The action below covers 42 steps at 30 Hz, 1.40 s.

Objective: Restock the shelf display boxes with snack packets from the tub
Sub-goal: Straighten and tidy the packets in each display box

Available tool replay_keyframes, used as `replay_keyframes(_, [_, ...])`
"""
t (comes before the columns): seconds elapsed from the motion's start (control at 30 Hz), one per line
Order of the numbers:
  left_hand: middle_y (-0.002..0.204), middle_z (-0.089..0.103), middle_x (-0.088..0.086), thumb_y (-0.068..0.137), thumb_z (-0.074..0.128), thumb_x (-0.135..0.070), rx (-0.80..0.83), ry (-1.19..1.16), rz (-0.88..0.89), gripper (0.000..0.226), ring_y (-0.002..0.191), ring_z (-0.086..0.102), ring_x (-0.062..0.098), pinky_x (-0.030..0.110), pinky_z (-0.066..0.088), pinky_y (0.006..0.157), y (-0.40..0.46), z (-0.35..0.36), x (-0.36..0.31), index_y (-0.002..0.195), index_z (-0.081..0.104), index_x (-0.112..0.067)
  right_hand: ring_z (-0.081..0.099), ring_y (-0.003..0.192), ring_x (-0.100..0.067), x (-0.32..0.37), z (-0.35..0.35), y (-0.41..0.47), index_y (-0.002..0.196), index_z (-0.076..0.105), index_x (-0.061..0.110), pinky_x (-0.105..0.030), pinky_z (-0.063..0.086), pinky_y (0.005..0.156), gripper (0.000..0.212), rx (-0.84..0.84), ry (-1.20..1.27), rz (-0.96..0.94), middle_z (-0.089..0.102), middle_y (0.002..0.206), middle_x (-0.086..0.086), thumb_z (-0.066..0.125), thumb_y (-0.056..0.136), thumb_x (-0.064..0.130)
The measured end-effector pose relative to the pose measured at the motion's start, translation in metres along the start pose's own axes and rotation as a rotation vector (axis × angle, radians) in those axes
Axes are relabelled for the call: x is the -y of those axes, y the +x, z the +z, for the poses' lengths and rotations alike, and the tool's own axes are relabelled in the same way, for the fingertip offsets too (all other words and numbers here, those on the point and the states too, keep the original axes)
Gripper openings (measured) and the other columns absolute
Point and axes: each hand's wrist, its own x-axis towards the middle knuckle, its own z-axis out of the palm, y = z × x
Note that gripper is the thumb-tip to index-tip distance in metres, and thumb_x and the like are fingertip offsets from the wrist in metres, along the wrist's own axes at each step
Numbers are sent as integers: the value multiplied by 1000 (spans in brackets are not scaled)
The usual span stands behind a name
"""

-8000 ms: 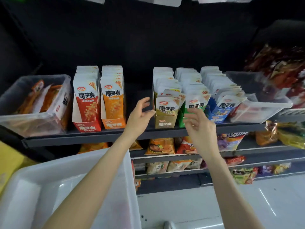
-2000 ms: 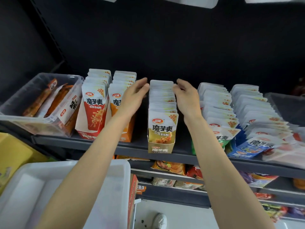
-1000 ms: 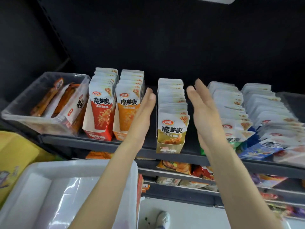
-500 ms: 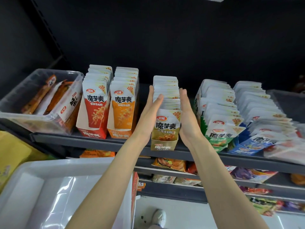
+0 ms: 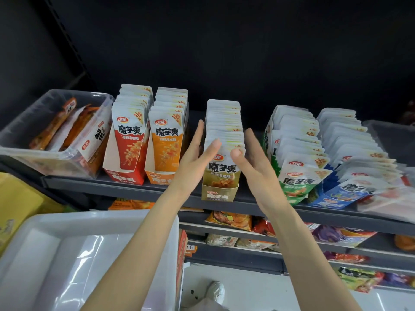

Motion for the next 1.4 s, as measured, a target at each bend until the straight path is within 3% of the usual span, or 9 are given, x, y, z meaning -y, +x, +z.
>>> replay_keyframes(0.13, [149,34,-10,85,41,-54,-16,89,28,82,132,36,0,23,31,112,2,9,5,152,5,-25,25,135,9,-12,11,9,152,13,28,-9,23,111,59,-47,-114,-65,29,152,17,34,98,42])
replay_keyframes(0.27, [152,32,-5,80,38,-76,-31,213,91,98,136,34,3,19,29,111,2,14,13,152,1,-21,28,136,5,-23,18,12,148,4,38,1,23,100,54,-89,-190,-96,31,153,14,26,100,43])
replay_keyframes(0.4, [154,27,-7,85,35,-72,-50,258,142,88,139,28,5,35,26,116,6,11,20,152,3,-25,22,142,-2,-27,16,15,151,9,34,-13,22,108,58,-125,-253,-139,25,156,12,25,97,49])
replay_keyframes(0.53, [158,15,-10,94,37,-56,-45,148,92,58,143,17,5,24,21,116,7,10,10,141,4,-50,10,144,1,-23,9,19,147,19,37,-3,14,107,47,-89,-232,-146,18,158,12,35,103,31])
replay_keyframes(0.67, [149,27,-14,101,35,-25,-60,44,100,60,124,35,-9,1,34,93,12,13,5,151,3,-27,20,141,2,-20,11,22,151,11,33,8,17,92,54,-62,-182,-93,22,156,14,34,103,24])
replay_keyframes(1.03, [136,42,-12,103,34,-23,-102,-95,102,48,113,52,-2,14,48,83,24,12,6,149,21,-27,20,141,1,-22,3,28,152,13,31,-22,22,113,59,-41,-191,-85,24,155,17,42,100,32])
replay_keyframes(1.17, [138,39,-14,103,31,-26,-89,-14,121,48,116,49,-4,11,46,85,26,13,5,149,18,-28,15,141,5,-22,4,27,152,6,30,0,17,100,60,-13,-190,-74,15,157,17,38,102,35])
replay_keyframes(1.3, [144,34,-13,103,32,-30,-144,141,163,51,128,41,0,12,41,98,27,15,5,151,15,-25,10,143,4,-24,10,25,153,3,29,-1,14,103,60,-32,-222,-115,11,158,15,32,101,41])
replay_keyframes(1.4, [136,36,-19,102,34,-28,-155,154,177,53,109,46,-18,7,44,86,27,15,5,151,16,-24,9,144,0,-25,10,20,151,-4,33,-21,15,116,66,-19,-171,-97,10,159,14,35,99,47])
